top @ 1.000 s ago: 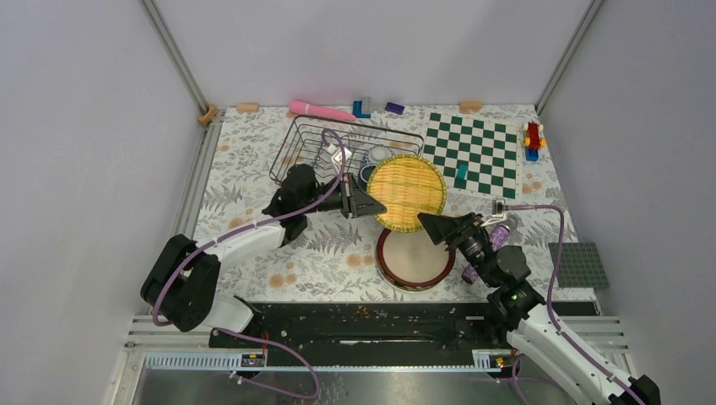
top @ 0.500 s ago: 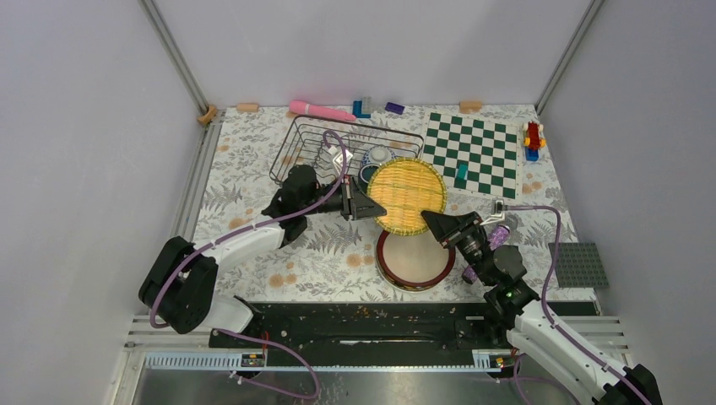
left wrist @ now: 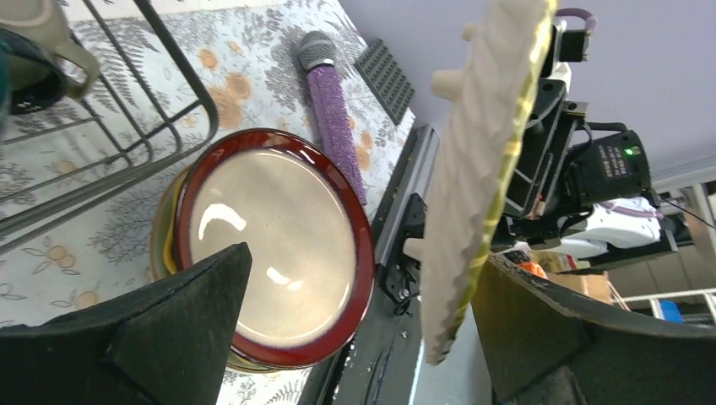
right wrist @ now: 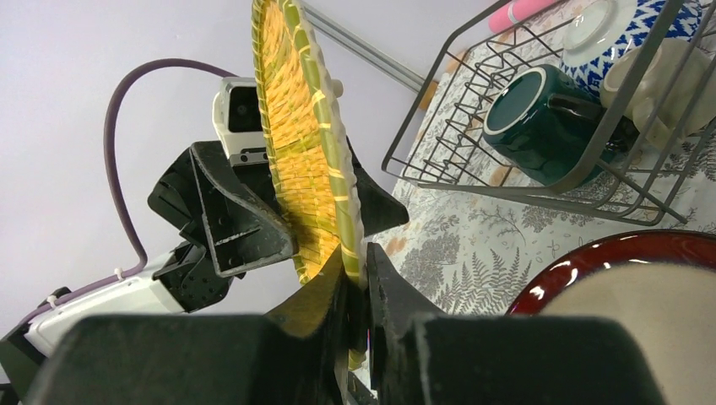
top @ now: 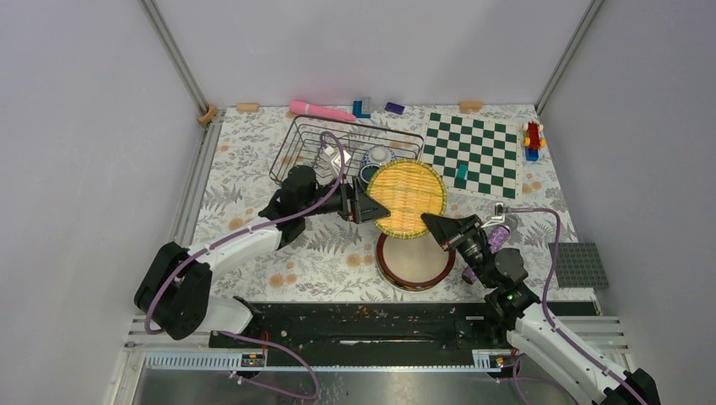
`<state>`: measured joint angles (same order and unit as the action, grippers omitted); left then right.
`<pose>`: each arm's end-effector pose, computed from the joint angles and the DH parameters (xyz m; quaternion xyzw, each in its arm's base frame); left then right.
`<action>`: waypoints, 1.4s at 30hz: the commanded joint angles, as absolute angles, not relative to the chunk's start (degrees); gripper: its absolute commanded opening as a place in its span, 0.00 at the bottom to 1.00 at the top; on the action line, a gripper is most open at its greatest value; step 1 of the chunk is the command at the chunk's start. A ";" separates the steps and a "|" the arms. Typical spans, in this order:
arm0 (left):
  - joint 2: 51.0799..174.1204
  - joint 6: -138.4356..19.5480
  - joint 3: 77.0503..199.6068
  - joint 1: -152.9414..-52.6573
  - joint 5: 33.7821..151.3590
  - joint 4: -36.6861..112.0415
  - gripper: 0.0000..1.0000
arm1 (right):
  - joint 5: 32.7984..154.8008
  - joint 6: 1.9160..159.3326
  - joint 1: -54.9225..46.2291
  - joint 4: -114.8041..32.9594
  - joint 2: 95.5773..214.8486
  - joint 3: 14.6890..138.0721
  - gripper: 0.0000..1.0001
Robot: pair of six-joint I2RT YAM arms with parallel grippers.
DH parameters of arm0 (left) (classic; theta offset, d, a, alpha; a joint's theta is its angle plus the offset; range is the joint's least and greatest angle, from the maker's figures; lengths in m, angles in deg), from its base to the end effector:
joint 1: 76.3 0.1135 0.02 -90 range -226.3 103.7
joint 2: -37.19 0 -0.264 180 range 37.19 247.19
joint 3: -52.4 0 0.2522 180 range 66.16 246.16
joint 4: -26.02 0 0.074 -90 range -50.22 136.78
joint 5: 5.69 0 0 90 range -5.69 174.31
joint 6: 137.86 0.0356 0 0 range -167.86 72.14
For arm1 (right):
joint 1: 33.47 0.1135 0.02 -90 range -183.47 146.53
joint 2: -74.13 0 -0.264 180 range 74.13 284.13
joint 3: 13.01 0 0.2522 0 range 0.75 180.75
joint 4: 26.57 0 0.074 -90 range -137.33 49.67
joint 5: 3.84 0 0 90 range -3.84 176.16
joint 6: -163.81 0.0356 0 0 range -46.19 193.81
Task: Unload the mixed dishes from the dish rack
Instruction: Place the plate at the center of the board.
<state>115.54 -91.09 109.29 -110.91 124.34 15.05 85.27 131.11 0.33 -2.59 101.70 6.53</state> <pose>0.2347 -0.1898 0.2614 0.1640 0.7368 -0.5822 0.3022 0.1175 0.0780 0.2306 0.1287 0.5883 0.5666 0.5624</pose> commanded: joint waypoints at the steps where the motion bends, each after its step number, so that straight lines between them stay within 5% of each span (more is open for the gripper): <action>1: 110.99 -85.92 110.62 -111.17 117.91 17.34 0.99 | 84.21 132.86 0.71 -1.63 98.29 6.96 0.00; 18: 94.76 -76.05 106.72 -111.17 68.77 36.33 0.99 | 84.31 134.23 0.65 -39.34 80.88 10.03 0.00; 42: 99.33 -74.19 109.27 -111.09 63.82 38.46 0.99 | 81.10 139.47 0.72 -63.38 78.44 12.34 0.08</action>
